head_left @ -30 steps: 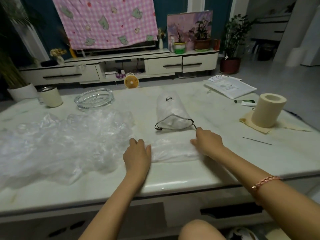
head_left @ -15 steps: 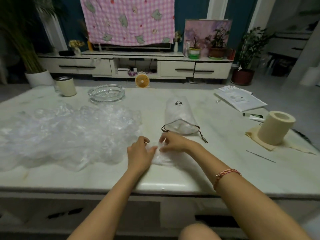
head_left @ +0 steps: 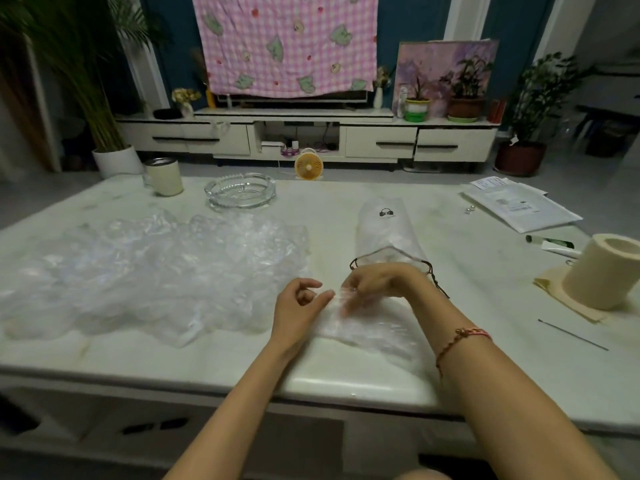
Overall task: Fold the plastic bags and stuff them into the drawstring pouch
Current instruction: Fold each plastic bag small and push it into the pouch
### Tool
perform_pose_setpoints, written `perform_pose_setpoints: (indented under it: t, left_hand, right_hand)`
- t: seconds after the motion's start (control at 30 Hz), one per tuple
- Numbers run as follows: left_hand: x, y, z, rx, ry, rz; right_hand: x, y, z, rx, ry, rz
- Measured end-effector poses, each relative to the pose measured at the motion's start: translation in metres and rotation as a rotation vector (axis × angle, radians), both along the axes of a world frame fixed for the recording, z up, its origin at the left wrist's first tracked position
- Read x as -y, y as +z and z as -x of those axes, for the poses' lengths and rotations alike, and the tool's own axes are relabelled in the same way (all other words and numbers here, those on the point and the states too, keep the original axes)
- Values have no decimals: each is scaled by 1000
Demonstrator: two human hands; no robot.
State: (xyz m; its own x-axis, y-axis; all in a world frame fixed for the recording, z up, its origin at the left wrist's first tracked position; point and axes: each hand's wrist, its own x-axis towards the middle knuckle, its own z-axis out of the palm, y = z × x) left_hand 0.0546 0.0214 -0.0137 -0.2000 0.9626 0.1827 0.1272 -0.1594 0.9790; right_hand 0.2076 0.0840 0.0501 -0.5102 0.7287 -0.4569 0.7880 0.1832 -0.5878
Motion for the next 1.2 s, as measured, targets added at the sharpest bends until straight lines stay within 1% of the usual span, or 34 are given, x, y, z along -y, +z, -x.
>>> perform_pose_setpoints:
  t: [0.07,0.13,0.2,0.27,0.37,0.47,0.53,0.67,0.73,0.8,0.87,0.97,1.1,1.2]
  left_hand:
    - [-3,-2,0,103,72,-10]
    - [-2,0,-1,130,112,11]
    - [-1,0,-3,158,71,50]
    - [0,-2,-4,143,3,72]
    - [-3,-4,-2,72,-42,71]
    - [-1,-4,0,32,0,22]
    - [0,-5,1,28,9,-11]
    - [2,-4,-1,67,24,-46]
    - [4,-3,-4,126,42,-32]
    - [4,-1,-6,220,36,42]
    - [1,1,-4,238,13,79]
    - [2,6,-4,191,-51,56]
    - [8,8,-2,130,-141,-4]
    - [9,6,-1,99,-195,3]
  right_hand:
    - [5,-4,-14,-230,-116,20]
    - [13,-8,-22,-463,-248,64]
    - [20,-14,-27,-634,-373,83]
    - [25,-19,-24,-729,-461,70]
    - [32,-28,-10,-784,-464,45]
    - [40,-33,-3,-758,-344,88]
    - [43,-30,-5,-749,-326,84]
    - [38,-33,-6,-796,-363,79]
    - [36,-38,-4,-814,-388,32]
    - [35,-40,-2,-859,-475,-10]
    - [33,-41,-1,-889,-523,-89]
    - [35,-40,3,-903,-489,-209]
    - [41,-39,7,-967,-482,-259]
    - [43,-40,10,-955,-447,-329]
